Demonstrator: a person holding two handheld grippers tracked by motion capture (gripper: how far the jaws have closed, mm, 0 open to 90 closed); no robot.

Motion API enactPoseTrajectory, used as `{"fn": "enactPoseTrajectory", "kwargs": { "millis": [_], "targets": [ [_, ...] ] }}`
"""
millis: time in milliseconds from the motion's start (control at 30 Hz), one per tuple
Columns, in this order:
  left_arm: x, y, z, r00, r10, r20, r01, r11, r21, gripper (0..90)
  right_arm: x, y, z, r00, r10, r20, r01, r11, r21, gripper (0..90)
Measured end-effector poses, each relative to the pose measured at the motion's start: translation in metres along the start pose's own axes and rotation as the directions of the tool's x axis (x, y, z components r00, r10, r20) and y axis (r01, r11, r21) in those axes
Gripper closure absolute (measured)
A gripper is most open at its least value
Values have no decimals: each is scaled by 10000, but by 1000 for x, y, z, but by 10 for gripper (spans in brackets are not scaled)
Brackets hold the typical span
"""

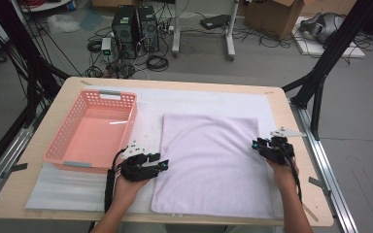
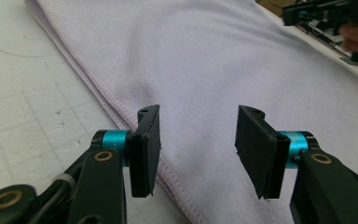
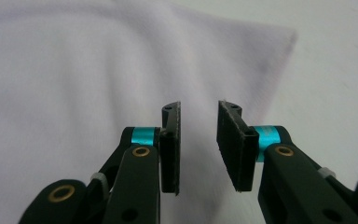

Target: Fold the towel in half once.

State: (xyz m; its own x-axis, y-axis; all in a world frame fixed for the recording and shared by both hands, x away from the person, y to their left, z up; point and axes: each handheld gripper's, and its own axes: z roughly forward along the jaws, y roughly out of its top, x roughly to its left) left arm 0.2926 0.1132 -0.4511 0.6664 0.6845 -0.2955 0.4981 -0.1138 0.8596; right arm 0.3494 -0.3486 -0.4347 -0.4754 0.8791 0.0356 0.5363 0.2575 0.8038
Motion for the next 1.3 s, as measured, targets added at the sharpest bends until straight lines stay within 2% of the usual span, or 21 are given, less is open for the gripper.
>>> {"fn": "enactPoseTrajectory", "kwargs": {
  "millis": [100,167,200,233,267,300,333,400,467,533,600,700,867,967,1000,1033,1067,1100,1200,1267,1300],
  "targets": [
    [0,0,0,10000,84,29,-84,9999,-98,486,1,17,29,9997,-202,-119,205,9992,333,702],
    [1,1,-1,9997,246,55,-245,9996,-130,477,0,25,43,9998,-198,1,198,9985,514,714],
    [1,1,-1,9997,246,55,-245,9996,-130,469,0,25,43,9998,-198,1,198,9985,514,714],
    [2,1,-2,9993,348,144,-345,9992,-217,458,-5,30,58,9995,-120,287,99,9972,739,763],
    [2,1,-2,9993,348,144,-345,9992,-217,453,-8,30,62,9989,-36,459,-2,9966,825,769],
    [3,2,-4,9988,435,230,-425,9983,-402,453,-14,31,64,9963,458,729,-502,9969,599,773],
    [4,2,-5,9987,426,268,-415,9982,-428,451,-18,31,65,9933,626,971,-678,9963,520,773],
    [5,2,-5,9983,462,349,-445,9979,-464,447,-24,30,65,9826,850,1650,-927,9949,395,774],
    [5,2,-4,9974,649,328,-634,9970,-441,445,-29,29,64,9710,1156,2094,-1234,9920,247,766],
    [4,1,-4,9965,681,493,-658,9967,-475,446,-32,28,61,9673,1262,2199,-1341,9907,215,757],
    [4,1,-3,9955,770,545,-739,9957,-559,449,-33,28,55,9646,1227,2336,-1335,9906,310,705],
    [3,2,-3,9921,1034,712,-977,9921,-793,446,-36,26,36,9701,1529,1887,-1530,9881,-144,684],
    [3,3,-2,9939,816,738,-750,9933,-885,413,-34,14,-6,9837,1613,790,-1552,9848,-777,592],
    [1,6,-1,9957,788,486,-757,9952,-626,372,-23,1,-31,9899,1390,292,-1358,9865,-916,491],
    [1,6,-1,9957,788,486,-757,9952,-626,360,-23,1,-31,9899,1390,292,-1358,9865,-916,491],
    [0,7,0,9960,794,417,-770,9955,-556,350,-14,-11,-48,9938,1110,18,-1104,9896,-928,416],
    [-1,7,1,9964,753,380,-732,9958,-545,339,-10,-16,-54,9945,1036,-116,-1043,9902,-925,384],
    [-1,8,1,9967,749,328,-730,9959,-538,339,-10,-16,-54,9945,1036,-116,-1043,9902,-925,384],
    [-3,9,1,9980,623,-71,-626,9967,-525,223,1,-33,-70,9967,802,-151,-812,9934,-811,259],
    [-3,10,1,9991,430,-48,-433,9968,-668,219,2,-37,-71,9969,761,-185,-773,9938,-805,243],
    [-3,10,1,9993,361,-19,-361,9967,-721,220,5,-41,-73,9988,453,-161,-462,9972,-583,233]
  ]
}}
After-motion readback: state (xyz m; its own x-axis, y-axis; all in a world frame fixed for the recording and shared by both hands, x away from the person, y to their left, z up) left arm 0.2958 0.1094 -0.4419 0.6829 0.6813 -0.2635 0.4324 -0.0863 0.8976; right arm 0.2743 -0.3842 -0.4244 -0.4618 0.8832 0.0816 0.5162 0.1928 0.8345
